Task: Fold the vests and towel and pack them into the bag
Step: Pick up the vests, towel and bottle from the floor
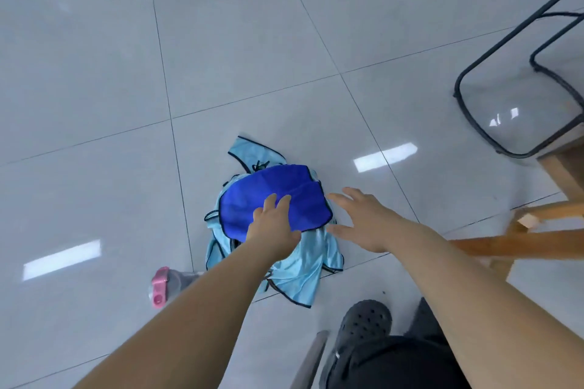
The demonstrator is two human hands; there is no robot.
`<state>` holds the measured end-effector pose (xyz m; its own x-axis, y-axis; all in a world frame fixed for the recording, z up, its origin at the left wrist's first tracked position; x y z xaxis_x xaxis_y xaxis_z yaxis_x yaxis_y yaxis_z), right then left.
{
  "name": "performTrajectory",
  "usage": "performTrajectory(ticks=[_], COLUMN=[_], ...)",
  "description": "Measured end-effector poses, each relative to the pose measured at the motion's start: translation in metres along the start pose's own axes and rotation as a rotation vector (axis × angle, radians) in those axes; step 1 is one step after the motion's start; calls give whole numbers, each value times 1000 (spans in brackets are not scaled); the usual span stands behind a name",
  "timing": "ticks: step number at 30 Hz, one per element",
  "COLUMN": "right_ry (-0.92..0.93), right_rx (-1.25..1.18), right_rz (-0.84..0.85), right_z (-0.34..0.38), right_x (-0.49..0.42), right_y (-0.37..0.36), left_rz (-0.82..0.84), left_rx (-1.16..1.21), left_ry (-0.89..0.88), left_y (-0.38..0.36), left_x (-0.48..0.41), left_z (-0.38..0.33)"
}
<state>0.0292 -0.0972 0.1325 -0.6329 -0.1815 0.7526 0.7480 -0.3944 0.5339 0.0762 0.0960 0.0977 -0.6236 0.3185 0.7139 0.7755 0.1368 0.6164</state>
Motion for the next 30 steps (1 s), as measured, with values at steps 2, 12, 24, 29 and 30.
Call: performTrajectory(ticks=[2, 12, 24, 29, 30], right_ry=[-1, -55, -240, -325, -325], right_rx=[-97, -287, -864, -1097, -1114], right_rz=[47, 225, 291, 163, 97], right_z=[-21, -94, -125, -156, -160], right_x=[-24, -135, -196, -205, -207], right_y=[-19, -85, -182, -190, -185], left_rz=[20, 35, 117, 48, 104], left_rx=[18, 39, 725, 985, 1058], left_ry=[48, 263, 450, 546, 560], left_y=[-6, 6, -81, -152, -166], left_x=[-26, -167, -218, -194, -191], left_z=[18, 100, 175, 125, 113])
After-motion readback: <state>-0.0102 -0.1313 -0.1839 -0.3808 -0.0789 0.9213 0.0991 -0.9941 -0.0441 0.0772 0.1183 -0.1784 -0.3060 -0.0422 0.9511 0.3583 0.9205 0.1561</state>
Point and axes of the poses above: each hand's wrist, its own x-axis away from the middle knuckle, its own y-axis out of the back of the hand, z = x × y, the point moved 8 cm from there along -x, towards the middle knuckle, and after that the axes turned 12 degrees about z, right-handed, at the moved point
